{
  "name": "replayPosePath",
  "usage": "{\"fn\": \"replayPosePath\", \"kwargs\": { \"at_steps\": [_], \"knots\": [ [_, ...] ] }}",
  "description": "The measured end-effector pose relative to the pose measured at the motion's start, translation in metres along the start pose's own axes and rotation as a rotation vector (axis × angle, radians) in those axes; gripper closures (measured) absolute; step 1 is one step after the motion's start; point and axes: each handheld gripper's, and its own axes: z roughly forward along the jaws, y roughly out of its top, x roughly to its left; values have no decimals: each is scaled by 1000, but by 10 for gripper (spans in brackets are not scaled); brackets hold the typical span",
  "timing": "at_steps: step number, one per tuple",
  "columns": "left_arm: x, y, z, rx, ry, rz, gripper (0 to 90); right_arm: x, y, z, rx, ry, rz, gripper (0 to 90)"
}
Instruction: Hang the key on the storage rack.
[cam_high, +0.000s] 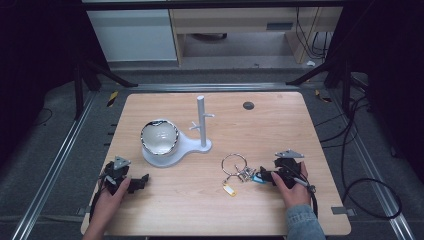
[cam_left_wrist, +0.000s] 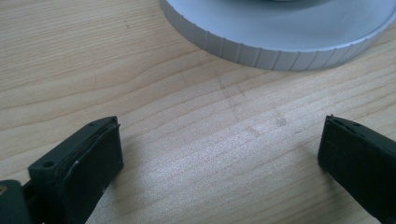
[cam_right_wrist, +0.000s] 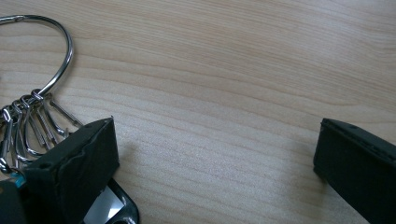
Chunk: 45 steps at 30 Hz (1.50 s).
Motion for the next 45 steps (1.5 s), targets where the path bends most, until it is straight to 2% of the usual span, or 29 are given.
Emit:
{"fn": "replayPosePath", "kwargs": {
  "at_steps": [6,18,22,23,25,28,29,30,31,34,36,40,41,44,45],
  "knots": [
    [0,0,0,0,0,0,0,0,1,1,-1,4,-1,2],
    [0,0,0,0,0,0,0,-1,-5,-6,0,52,-42,4],
    [0,0,0,2,1,2,0,-3,-7,-8,-10,62,-51,46],
    [0,0,0,2,1,2,0,-3,-7,-10,-19,69,-47,101],
    [0,0,-1,2,0,2,0,-1,-7,-13,-25,87,-51,131],
    [0,0,0,0,-1,1,0,1,-6,-15,-35,94,-74,131],
    [0,0,0,0,-3,3,0,2,-4,-18,-23,93,-108,133],
    [0,0,0,0,-3,3,0,2,-4,-18,-23,93,-108,133],
    [0,0,0,0,-3,3,0,3,0,-22,-4,80,-156,150],
    [0,0,0,0,-3,3,0,2,4,-26,8,93,-177,162],
    [0,0,0,0,-3,3,0,-1,13,-31,34,102,-222,189],
    [0,0,0,0,-3,3,0,-5,25,-36,46,120,-240,218],
    [0,0,0,0,-3,3,0,-7,33,-37,64,137,-250,227],
    [0,0,0,0,-3,3,0,-8,39,-37,80,154,-266,227],
    [0,0,0,0,-3,3,0,-8,45,-37,101,178,-272,224]
  ]
}}
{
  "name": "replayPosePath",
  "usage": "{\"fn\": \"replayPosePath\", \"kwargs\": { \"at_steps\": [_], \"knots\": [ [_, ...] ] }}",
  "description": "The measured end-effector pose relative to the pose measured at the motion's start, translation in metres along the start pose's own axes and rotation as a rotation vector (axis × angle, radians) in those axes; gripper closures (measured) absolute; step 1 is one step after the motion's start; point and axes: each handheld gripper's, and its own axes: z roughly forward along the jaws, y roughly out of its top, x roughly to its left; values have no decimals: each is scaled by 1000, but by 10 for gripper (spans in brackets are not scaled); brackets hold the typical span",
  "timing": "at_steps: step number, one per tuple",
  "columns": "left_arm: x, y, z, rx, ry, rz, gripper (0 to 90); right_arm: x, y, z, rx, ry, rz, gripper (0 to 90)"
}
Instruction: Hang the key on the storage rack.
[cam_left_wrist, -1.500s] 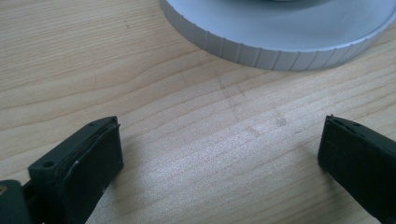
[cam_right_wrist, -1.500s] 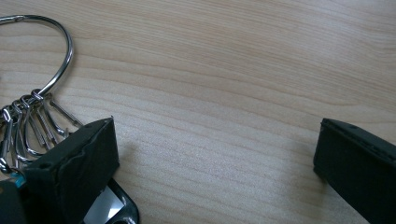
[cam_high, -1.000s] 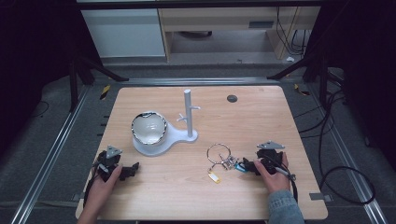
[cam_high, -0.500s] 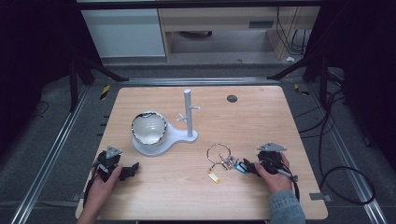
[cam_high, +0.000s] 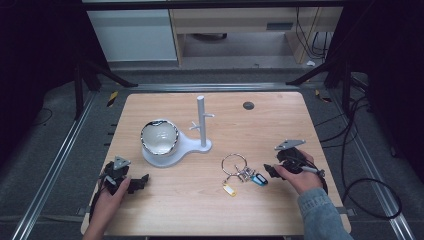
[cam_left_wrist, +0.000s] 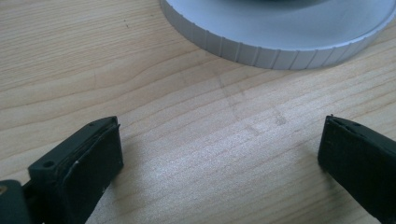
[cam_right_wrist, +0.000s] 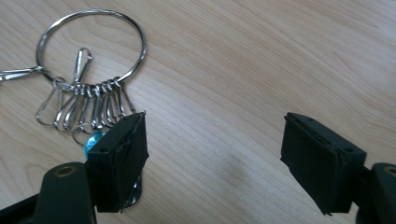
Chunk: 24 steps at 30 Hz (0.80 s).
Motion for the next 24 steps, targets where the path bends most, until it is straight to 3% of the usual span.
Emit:
{"fn": "replayPosePath", "kwargs": {
  "at_steps": [8,24],
  "knots": [
    [0,0,0,0,0,0,0,2,21,2,44,27,-40,286],
    [0,0,0,0,0,-1,0,22,46,21,135,125,-186,582]
  ]
}}
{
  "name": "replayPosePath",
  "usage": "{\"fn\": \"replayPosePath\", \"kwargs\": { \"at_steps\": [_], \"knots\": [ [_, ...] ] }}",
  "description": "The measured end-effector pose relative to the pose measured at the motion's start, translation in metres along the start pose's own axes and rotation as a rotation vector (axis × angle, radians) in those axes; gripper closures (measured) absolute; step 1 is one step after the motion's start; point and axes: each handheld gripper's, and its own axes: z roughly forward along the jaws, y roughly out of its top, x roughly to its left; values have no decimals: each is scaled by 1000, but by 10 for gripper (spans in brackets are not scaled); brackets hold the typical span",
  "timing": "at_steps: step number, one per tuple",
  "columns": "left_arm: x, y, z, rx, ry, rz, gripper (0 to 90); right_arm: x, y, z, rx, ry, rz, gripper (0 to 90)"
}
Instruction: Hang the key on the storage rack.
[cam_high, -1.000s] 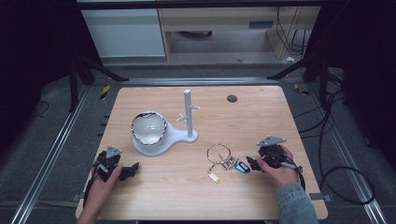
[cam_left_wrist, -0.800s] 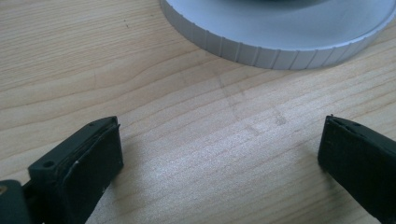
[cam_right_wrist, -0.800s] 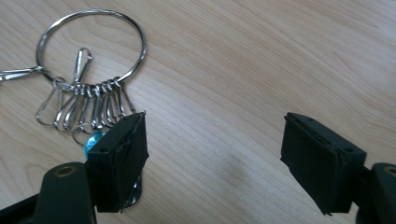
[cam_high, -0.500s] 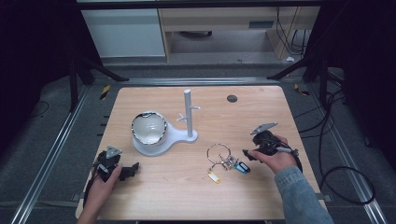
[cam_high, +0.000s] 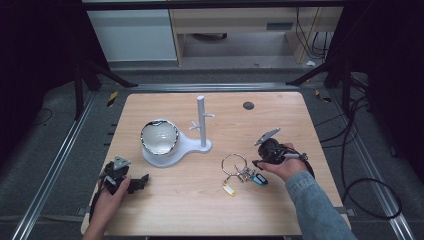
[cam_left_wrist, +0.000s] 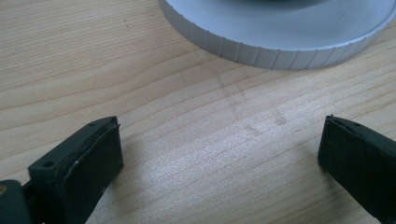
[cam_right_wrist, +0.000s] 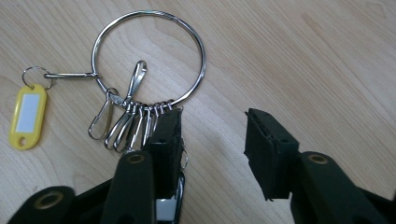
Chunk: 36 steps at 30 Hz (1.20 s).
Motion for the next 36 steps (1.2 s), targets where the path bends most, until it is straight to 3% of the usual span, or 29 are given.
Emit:
{"fn": "replayPosePath", "kwargs": {
  "at_steps": [15,20,29,36],
  "knots": [
    [0,0,0,0,-1,2,0,9,4,16,43,85,-19,744],
    [0,0,0,0,-1,2,0,10,3,21,63,95,-25,800],
    [0,0,0,0,-1,3,0,11,5,28,79,103,-27,815],
    [0,0,0,0,-1,2,0,10,7,33,121,82,-30,827]
  ]
}}
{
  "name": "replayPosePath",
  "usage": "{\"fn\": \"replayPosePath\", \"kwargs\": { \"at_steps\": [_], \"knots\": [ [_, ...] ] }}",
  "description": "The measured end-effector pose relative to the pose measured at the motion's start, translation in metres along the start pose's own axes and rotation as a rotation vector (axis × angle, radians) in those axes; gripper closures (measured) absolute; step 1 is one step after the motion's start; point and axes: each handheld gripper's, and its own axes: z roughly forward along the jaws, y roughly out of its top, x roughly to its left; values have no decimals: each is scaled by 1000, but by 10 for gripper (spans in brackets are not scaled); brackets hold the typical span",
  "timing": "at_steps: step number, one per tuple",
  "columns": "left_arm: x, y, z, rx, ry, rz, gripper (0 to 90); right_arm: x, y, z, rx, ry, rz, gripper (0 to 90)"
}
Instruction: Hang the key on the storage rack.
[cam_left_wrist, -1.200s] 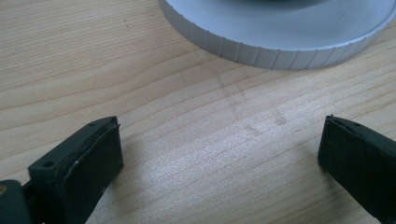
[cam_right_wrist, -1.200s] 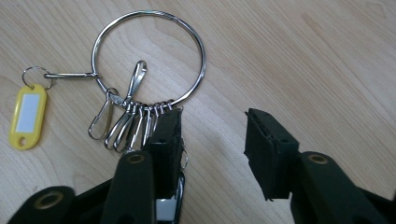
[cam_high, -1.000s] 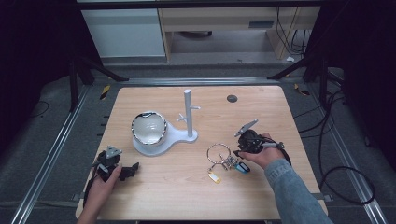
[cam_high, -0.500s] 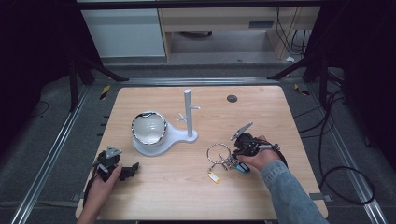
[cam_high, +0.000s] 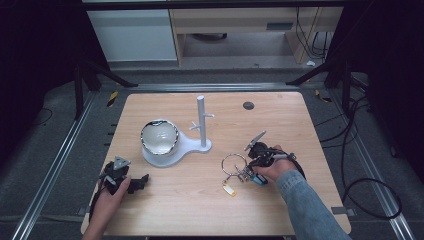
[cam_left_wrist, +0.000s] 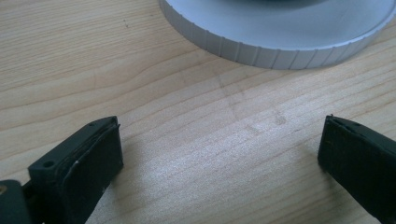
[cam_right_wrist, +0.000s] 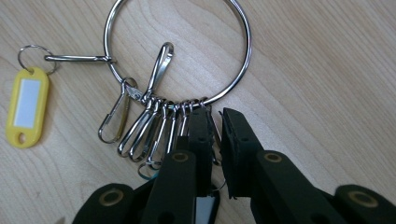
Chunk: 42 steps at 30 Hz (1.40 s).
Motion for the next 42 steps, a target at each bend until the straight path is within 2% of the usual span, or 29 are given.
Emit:
{"fn": "replayPosePath", "kwargs": {
  "at_steps": [19,23,28,34,42],
  "knots": [
    [0,0,0,0,0,0,0,-8,11,7,71,31,14,861],
    [0,0,0,0,0,0,0,-11,12,8,85,45,35,882],
    [0,0,0,0,0,0,0,-12,14,8,100,47,37,887],
    [0,0,0,0,-1,0,0,-11,16,3,89,59,46,890],
    [0,0,0,0,0,-1,0,-8,26,-22,35,59,31,897]
  ]
}}
